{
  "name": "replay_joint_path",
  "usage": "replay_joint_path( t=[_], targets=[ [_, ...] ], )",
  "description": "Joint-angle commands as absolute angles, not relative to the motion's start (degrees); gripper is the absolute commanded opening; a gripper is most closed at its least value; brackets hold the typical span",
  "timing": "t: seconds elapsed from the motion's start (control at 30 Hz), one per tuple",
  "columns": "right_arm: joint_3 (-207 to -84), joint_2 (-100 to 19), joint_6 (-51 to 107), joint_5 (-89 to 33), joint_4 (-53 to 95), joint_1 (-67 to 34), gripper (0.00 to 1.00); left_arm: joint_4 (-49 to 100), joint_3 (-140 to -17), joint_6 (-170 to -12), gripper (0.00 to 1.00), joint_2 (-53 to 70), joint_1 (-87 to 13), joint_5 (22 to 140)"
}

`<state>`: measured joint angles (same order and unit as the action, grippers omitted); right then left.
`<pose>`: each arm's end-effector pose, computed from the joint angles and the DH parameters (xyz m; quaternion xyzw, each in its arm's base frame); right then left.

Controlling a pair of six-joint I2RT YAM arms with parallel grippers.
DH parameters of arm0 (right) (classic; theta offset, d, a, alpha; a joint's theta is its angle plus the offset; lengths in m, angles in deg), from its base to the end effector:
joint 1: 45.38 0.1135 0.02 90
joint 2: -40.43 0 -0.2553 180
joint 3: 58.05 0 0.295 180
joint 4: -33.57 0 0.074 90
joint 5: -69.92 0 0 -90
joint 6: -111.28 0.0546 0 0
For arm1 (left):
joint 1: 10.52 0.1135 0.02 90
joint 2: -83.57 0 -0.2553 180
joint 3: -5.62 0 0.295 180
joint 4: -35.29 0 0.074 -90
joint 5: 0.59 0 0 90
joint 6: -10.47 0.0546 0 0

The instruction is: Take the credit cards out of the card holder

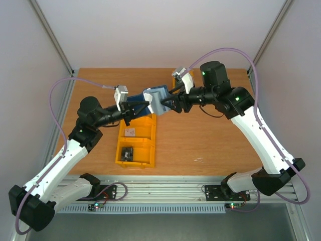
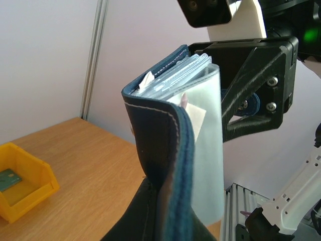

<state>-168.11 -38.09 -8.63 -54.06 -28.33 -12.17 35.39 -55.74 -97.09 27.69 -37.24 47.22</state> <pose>0.2540 0.2027 0.4577 -0.5581 0.6310 0.2671 0.4681 0.2375 -0.1606 0.3642 0.3158 0.6035 -0.4844 0.5490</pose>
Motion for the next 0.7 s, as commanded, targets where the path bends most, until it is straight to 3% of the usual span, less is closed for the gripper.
replay_joint_path(
  t=[0.0,0.13,0.2,0.3,0.4,0.43,0.47,0.5,0.53,0.6,0.67],
  targets=[
    [-169.7,-40.0,-9.6,-51.6,-28.0,-9.7,0.58,38.9,-56.4,-96.3,0.0,27.9,-37.6,45.0],
    [-171.0,-41.9,-9.9,-51.9,-27.6,-7.9,0.57,38.9,-56.4,-96.3,0.0,27.8,-37.6,44.7],
    [-171.4,-42.6,-9.5,-53.1,-27.0,-7.6,0.51,38.9,-56.4,-96.2,0.0,27.9,-37.6,44.7],
    [-171.8,-43.3,-8.7,-54.9,-26.3,-7.4,0.29,38.8,-56.2,-96.2,0.0,27.9,-37.6,44.9],
    [-172.1,-43.7,-8.5,-55.2,-26.4,-7.3,0.14,38.5,-56.0,-96.2,0.01,28.1,-37.6,46.1],
    [-172.2,-43.8,-8.3,-54.7,-26.6,-7.4,0.1,38.2,-55.9,-96.2,0.1,28.0,-37.6,46.8],
    [-172.5,-44.1,-7.9,-53.8,-26.9,-7.3,0.07,38.0,-55.8,-96.3,0.25,28.1,-37.6,47.7],
    [-172.8,-44.4,-7.3,-52.2,-27.4,-7.3,0.04,37.8,-55.8,-96.4,0.48,28.1,-37.6,48.6],
    [-173.5,-44.9,-6.4,-49.5,-28.0,-6.9,0.02,37.6,-55.8,-96.3,0.58,28.0,-37.6,49.5],
    [-176.0,-46.7,-5.9,-42.3,-30.5,-4.8,0.01,37.1,-55.9,-96.2,0.93,27.9,-37.6,52.3],
    [-179.2,-49.0,-6.1,-33.5,-33.5,-1.5,0.01,36.6,-55.9,-96.2,0.99,27.8,-37.6,55.6]
  ],
)
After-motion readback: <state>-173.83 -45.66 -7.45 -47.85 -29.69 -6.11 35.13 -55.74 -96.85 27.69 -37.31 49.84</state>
